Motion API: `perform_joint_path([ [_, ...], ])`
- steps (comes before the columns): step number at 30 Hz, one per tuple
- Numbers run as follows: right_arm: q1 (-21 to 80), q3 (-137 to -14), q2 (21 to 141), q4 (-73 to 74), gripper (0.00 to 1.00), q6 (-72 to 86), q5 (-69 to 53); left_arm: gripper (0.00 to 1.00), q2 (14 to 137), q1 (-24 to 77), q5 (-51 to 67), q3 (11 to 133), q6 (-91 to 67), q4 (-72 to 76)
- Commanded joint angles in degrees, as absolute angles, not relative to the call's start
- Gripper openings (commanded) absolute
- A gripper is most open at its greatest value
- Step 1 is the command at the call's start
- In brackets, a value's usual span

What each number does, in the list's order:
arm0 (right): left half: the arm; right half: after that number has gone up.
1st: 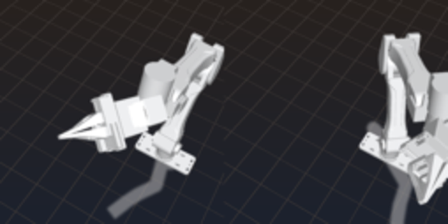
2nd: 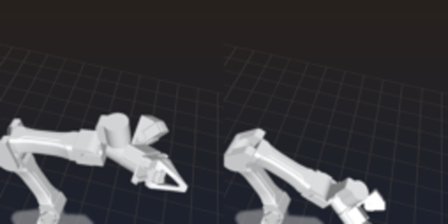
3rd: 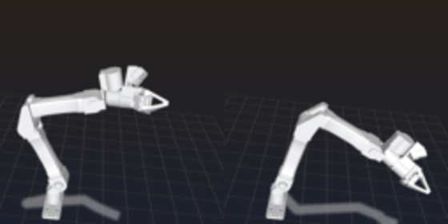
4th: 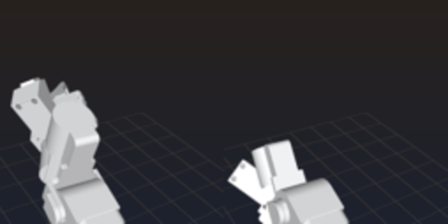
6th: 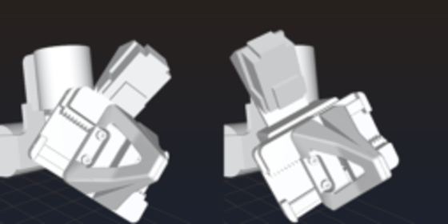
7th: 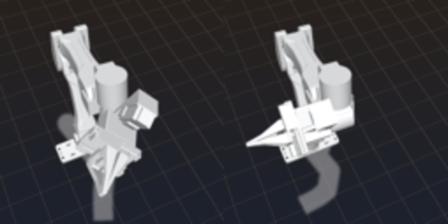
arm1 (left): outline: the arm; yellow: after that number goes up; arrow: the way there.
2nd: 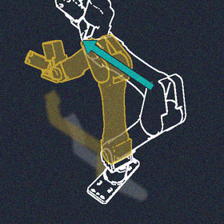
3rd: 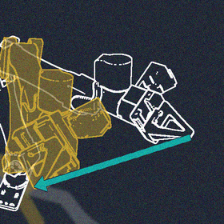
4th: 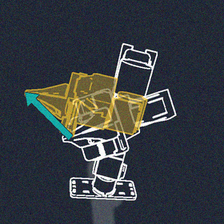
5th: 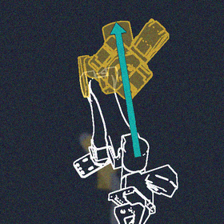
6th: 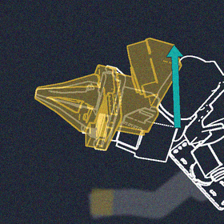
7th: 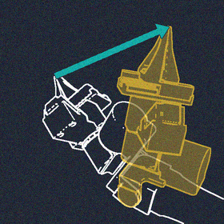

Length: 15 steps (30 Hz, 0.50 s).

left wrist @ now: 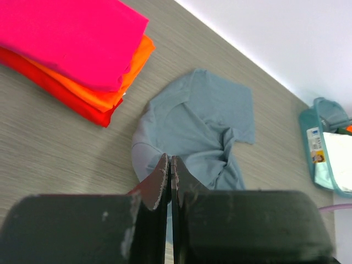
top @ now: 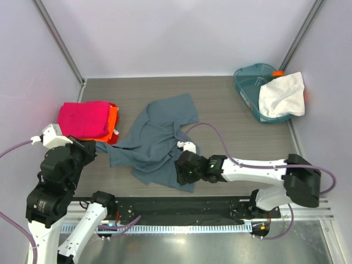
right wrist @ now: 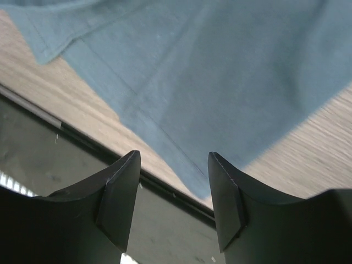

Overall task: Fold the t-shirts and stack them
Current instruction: Flatten the tshirt out

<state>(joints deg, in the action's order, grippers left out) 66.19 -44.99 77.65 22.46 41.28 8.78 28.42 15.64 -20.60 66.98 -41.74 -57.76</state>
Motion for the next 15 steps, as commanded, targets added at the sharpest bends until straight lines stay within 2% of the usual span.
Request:
perform_joint_path([
  [1, 69.1, -51.5, 82.6, 18.5, 0.57, 43.6, 16.8, 0.0, 27.8, 15.4, -21.8, 63.7, -40.1, -55.5],
  [6, 71.9, -56.7, 92.6, 18.2, 0.51, 43.9, 19.5, 0.0, 26.9, 15.4, -22.1, 59.5, -37.9, -53.5],
  [11, 72.3, -60.1, 98.5, 18.2, 0.5, 44.3, 20.0, 0.0, 25.7, 15.4, -24.3, 59.2, -36.2, -55.4],
  [13, 72.3, -60.0, 99.2, 18.5, 0.42, 44.6, 20.2, 0.0, 24.6, 15.5, -25.0, 59.7, -35.9, -55.4],
  [15, 72.3, -59.6, 98.9, 19.2, 0.4, 44.9, 20.8, 0.0, 24.3, 15.5, -25.0, 59.9, -35.9, -55.5],
])
